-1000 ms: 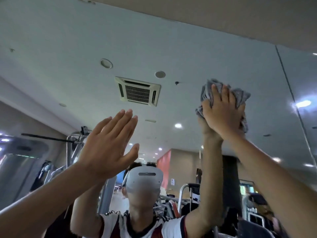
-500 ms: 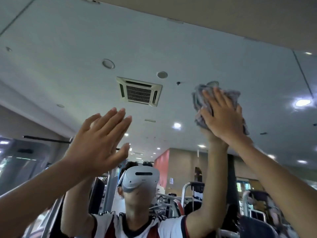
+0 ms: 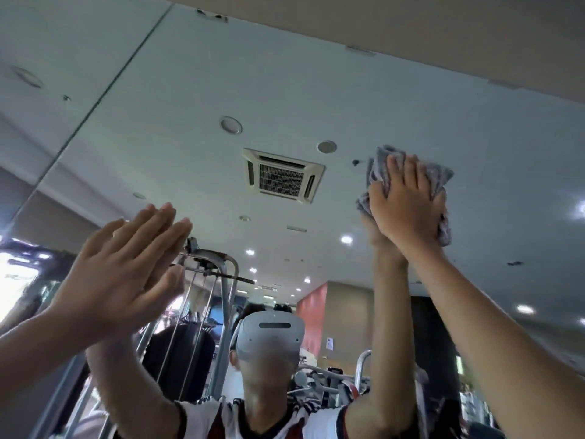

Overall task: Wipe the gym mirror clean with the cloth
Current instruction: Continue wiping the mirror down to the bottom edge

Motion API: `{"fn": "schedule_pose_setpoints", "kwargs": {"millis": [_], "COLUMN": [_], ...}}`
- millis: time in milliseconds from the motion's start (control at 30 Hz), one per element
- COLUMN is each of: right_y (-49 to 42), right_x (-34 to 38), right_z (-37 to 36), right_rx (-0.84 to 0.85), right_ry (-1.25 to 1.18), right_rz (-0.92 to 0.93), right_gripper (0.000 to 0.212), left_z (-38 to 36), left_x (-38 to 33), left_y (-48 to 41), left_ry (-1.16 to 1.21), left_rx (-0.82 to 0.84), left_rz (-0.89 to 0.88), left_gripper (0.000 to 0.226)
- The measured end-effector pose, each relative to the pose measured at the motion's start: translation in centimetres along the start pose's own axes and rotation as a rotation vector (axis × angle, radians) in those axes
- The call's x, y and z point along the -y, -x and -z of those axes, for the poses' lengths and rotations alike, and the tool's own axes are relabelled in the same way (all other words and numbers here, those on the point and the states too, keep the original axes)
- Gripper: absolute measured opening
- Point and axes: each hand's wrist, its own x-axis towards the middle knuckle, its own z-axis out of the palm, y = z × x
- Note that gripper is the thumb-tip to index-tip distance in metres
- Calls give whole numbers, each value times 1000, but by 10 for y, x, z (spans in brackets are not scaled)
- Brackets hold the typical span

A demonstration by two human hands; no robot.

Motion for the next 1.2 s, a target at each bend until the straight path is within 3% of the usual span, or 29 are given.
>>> {"fn": "schedule_pose_setpoints", "kwargs": {"millis": [67,100,233,300,367,467,533,567,667,733,800,900,967,1000,1133,1200], "right_y": [1,10,66,49,18,-5,13,31,90,87,53,16,26,41,86,65], "right_x": [45,65,99,92,90,113,146,163,201,210,220,247,282,301,337,332], "right_z": [-7,-10,-16,-10,-11,-21,-25,-26,-26,-23,-27,-35,-40,-41,-43,-43], "right_rx": [-11,-14,164,230,160,23,-1,22,187,233,184,91,57,73,224,197], "right_ry": [-12,-9,21,48,57,24,26,19,12,34,50,12,-11,-21,19,26], "right_rz": [-28,68,831,1005,878,450,320,377,918,1112,996,582,468,515,1128,1122], "right_gripper": [64,64,68,67,70,75,71,69,62,65,64,60,61,62,61,60], "left_z": [-2,-3,-4,-4,-4,-5,-5,-4,2,5,6,5,5,5,4,4], "left_x": [1,3,11,11,10,14,22,29,54,68,76,75,76,77,77,77], "left_y": [1,3,10,11,13,26,37,45,71,87,95,94,92,92,96,97], "left_ry": [28,33,44,41,41,45,27,18,16,36,34,3,-8,-8,1,1], "left_rx": [3,6,7,3,-20,-57,-55,-43,-9,11,16,-13,-25,-25,-28,-30], "left_rz": [10,7,-11,-10,51,224,254,250,266,288,285,275,263,261,278,273], "left_gripper": [64,64,64,64,65,69,71,70,66,65,65,66,66,67,68,68]}}
